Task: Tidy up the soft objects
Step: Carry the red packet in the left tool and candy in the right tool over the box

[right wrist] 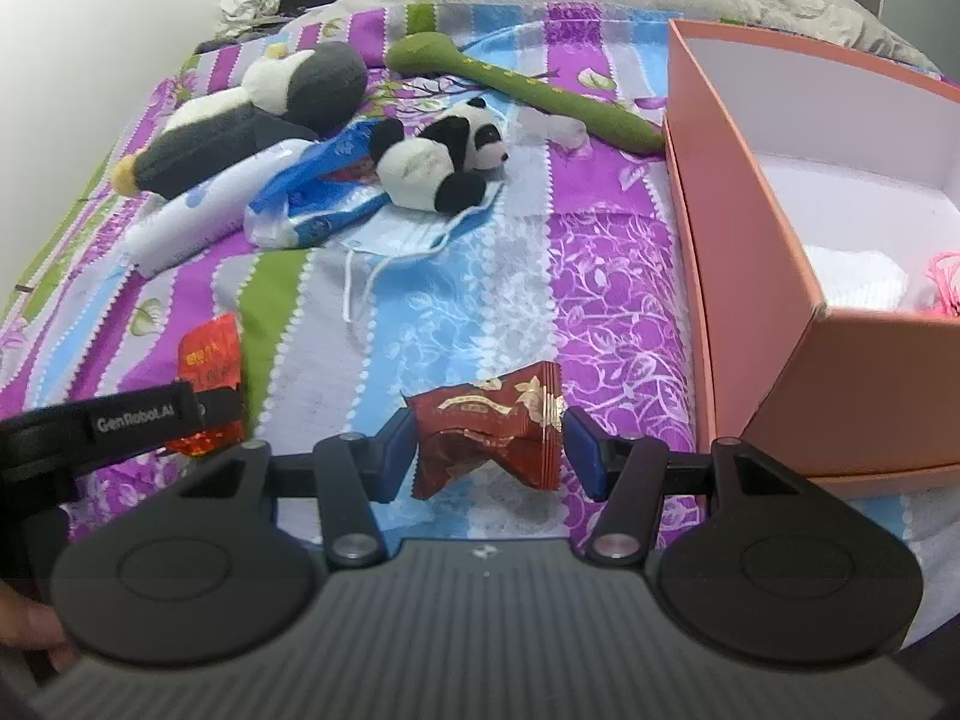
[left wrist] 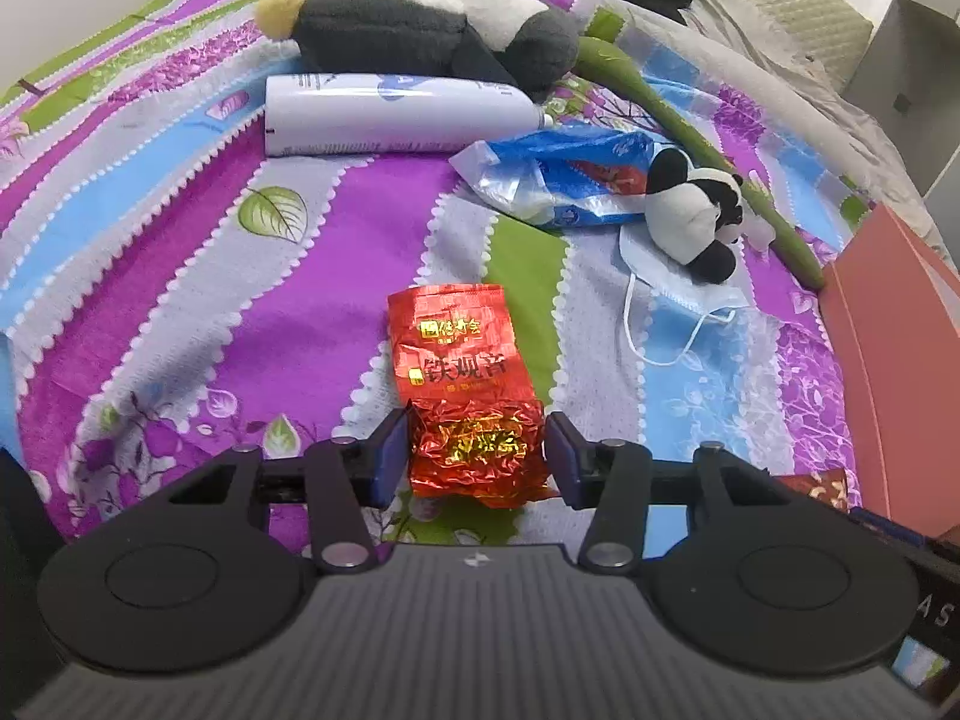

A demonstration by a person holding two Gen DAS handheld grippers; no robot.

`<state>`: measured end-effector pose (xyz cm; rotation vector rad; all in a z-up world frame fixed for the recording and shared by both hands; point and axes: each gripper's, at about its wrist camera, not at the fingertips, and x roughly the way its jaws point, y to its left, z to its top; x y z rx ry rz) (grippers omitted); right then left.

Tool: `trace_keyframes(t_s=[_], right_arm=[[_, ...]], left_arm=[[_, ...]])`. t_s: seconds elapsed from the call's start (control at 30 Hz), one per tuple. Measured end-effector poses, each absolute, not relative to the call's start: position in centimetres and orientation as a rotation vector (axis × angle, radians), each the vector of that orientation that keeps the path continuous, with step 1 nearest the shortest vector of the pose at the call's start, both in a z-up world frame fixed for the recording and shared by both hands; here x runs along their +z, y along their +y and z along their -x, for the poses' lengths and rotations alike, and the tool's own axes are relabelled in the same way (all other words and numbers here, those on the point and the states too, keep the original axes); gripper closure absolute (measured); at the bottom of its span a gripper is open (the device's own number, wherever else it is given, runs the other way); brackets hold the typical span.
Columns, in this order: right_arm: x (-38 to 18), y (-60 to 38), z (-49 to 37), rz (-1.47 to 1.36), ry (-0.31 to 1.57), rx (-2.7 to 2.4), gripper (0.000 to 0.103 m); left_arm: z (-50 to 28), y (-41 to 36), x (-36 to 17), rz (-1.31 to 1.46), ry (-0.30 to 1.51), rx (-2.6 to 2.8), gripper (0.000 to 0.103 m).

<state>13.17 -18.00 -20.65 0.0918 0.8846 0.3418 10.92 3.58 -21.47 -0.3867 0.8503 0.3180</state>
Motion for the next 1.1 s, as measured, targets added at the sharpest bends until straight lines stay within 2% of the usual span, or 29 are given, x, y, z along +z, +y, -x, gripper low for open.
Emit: trace_keyframes(t_s=[0.27, 0.7, 1.1], right_arm=[[-18.2, -18.9, -12.5, -0.106, 0.858, 0.357, 0.046], [-12.4, -21.8, -10.6, -0.133, 0.786, 0.367, 0.046], [-9.2, -26.7, -9.5, -0.186, 0.718, 0.289, 0.046]], left_arm=[[-9.5, 2.9, -18.2, 0.352, 0.838, 0.247, 0.048], [-7.6, 0.1, -10.2, 0.31, 0.78, 0.102, 0.048], [-9.4, -6.3, -6.0, 0.239, 0.747, -0.083, 0.048]])
